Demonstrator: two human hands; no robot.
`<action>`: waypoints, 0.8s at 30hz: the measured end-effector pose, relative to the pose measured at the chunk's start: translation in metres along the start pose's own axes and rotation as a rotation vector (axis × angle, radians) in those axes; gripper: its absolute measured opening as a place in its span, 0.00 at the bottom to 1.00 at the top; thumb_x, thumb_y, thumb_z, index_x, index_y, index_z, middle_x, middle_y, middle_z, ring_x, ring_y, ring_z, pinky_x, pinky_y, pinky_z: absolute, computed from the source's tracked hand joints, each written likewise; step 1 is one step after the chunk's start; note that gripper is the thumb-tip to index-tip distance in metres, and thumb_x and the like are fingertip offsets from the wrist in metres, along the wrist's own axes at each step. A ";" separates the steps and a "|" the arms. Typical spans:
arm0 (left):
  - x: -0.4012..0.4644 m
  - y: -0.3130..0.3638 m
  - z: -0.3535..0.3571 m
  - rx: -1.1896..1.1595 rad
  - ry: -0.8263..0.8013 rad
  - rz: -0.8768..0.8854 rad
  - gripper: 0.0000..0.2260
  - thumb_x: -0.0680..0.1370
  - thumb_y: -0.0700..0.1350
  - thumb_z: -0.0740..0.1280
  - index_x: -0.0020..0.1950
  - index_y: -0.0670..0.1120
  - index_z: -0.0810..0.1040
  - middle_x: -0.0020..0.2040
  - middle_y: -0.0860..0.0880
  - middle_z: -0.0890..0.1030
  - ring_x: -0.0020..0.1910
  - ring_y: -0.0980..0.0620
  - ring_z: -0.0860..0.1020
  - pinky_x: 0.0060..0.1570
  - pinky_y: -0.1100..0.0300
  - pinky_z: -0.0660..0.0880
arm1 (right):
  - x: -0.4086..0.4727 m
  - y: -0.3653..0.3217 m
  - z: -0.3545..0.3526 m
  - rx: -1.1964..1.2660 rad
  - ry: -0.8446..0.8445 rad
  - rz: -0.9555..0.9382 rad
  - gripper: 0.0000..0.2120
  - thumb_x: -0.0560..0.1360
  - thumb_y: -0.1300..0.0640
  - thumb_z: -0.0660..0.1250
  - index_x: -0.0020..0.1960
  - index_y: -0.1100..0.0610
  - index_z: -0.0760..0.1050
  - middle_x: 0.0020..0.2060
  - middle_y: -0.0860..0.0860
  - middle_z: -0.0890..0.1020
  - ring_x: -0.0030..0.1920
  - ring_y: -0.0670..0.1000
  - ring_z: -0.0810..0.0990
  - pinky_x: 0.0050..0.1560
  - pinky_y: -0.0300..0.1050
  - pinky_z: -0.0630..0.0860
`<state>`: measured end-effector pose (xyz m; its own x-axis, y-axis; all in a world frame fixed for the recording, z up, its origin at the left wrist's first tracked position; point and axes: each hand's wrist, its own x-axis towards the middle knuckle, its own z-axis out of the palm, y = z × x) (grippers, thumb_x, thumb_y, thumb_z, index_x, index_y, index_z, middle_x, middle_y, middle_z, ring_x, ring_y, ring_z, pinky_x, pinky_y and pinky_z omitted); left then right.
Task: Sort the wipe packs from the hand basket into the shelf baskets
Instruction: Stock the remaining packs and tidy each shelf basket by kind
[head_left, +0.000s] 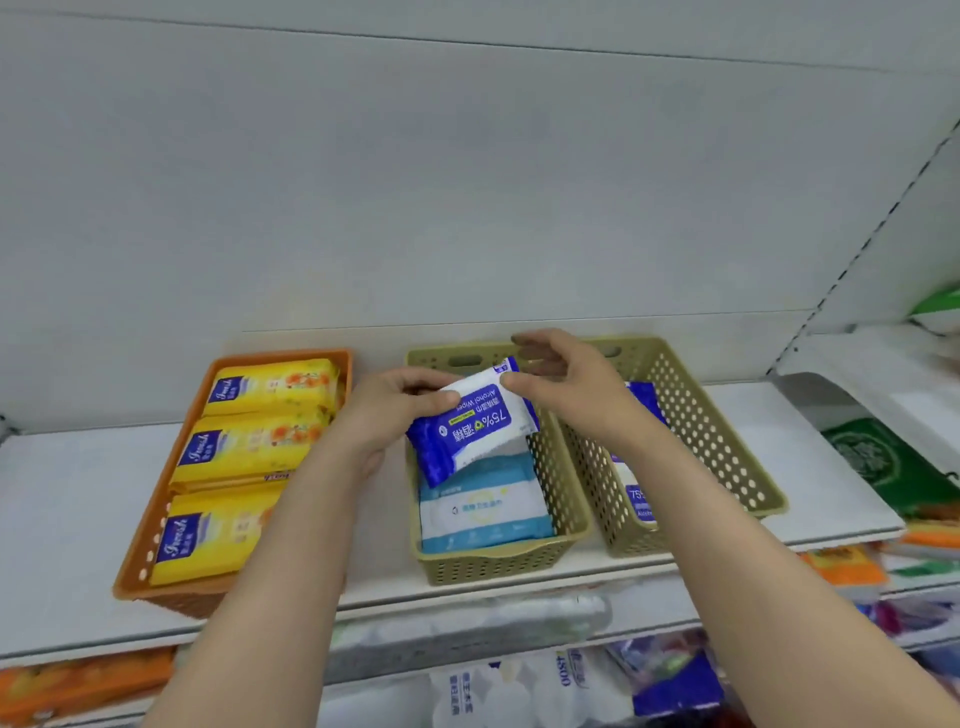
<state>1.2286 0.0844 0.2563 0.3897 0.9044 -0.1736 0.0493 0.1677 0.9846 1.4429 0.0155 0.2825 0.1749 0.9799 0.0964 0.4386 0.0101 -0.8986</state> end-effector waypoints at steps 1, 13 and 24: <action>0.005 0.005 0.007 0.028 -0.044 -0.009 0.12 0.65 0.45 0.78 0.47 0.49 0.86 0.45 0.47 0.86 0.42 0.52 0.85 0.36 0.63 0.79 | 0.002 0.000 -0.004 0.052 -0.073 0.040 0.23 0.69 0.52 0.78 0.62 0.51 0.77 0.51 0.46 0.84 0.50 0.42 0.83 0.52 0.40 0.80; 0.050 0.016 0.123 -0.013 0.022 0.023 0.04 0.71 0.40 0.76 0.41 0.48 0.84 0.38 0.49 0.85 0.35 0.55 0.83 0.33 0.63 0.78 | 0.006 0.054 -0.098 0.365 -0.005 0.252 0.10 0.70 0.58 0.77 0.48 0.56 0.78 0.41 0.54 0.87 0.40 0.52 0.86 0.34 0.42 0.80; 0.078 0.020 0.229 -0.336 0.094 -0.065 0.08 0.75 0.38 0.72 0.49 0.41 0.74 0.47 0.42 0.83 0.41 0.49 0.85 0.36 0.58 0.81 | 0.044 0.078 -0.162 0.568 0.033 0.288 0.12 0.73 0.60 0.74 0.54 0.58 0.77 0.47 0.55 0.86 0.42 0.51 0.86 0.35 0.41 0.80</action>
<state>1.4712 0.0687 0.2674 0.3090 0.9170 -0.2524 -0.2404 0.3321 0.9121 1.6271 0.0268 0.2862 0.2475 0.9525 -0.1775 -0.1642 -0.1393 -0.9765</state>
